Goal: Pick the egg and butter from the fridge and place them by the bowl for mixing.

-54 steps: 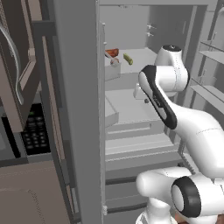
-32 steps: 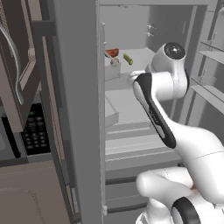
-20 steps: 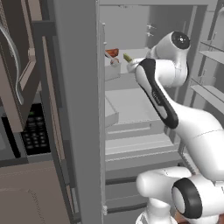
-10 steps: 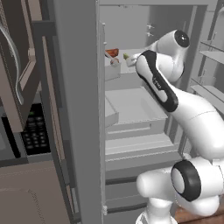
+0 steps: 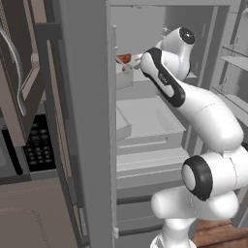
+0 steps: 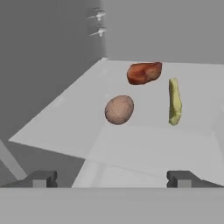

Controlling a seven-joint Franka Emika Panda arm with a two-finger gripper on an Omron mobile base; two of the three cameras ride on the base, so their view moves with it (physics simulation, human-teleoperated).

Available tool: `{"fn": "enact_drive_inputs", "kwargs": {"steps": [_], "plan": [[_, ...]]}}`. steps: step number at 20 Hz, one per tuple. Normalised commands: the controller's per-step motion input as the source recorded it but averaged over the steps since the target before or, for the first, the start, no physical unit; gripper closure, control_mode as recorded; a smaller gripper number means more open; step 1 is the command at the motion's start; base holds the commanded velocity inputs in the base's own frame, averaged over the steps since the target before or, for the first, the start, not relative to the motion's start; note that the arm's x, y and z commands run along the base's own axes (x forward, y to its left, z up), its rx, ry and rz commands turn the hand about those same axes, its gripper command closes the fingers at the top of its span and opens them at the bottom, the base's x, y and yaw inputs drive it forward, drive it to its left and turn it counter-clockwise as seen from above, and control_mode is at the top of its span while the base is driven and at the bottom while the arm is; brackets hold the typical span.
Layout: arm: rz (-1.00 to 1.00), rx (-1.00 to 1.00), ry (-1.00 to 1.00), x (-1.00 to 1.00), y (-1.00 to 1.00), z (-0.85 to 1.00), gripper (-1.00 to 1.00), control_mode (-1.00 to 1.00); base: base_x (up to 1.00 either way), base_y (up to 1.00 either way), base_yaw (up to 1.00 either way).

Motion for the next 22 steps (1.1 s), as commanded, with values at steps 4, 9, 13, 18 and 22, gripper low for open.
{"fn": "enact_drive_inputs", "kwargs": {"steps": [4,9,13,18,22], "plan": [[0.0,0.0,0.1,0.4,0.26,-0.12,-1.0,-1.0,0.0,0.0,0.0],[0.0,0.01,0.18,0.34,0.18,-0.2,-1.0,-1.0,0.0,0.0,0.0],[0.02,0.0,0.02,0.3,0.05,-0.11,-1.0,-1.0,0.0,0.0,0.0],[0.01,0.0,0.0,0.28,0.0,-0.14,-1.0,-1.0,0.0,0.0,0.0],[0.0,-0.02,0.01,0.22,0.02,-0.19,-1.0,-1.0,0.0,0.0,0.0]]}}
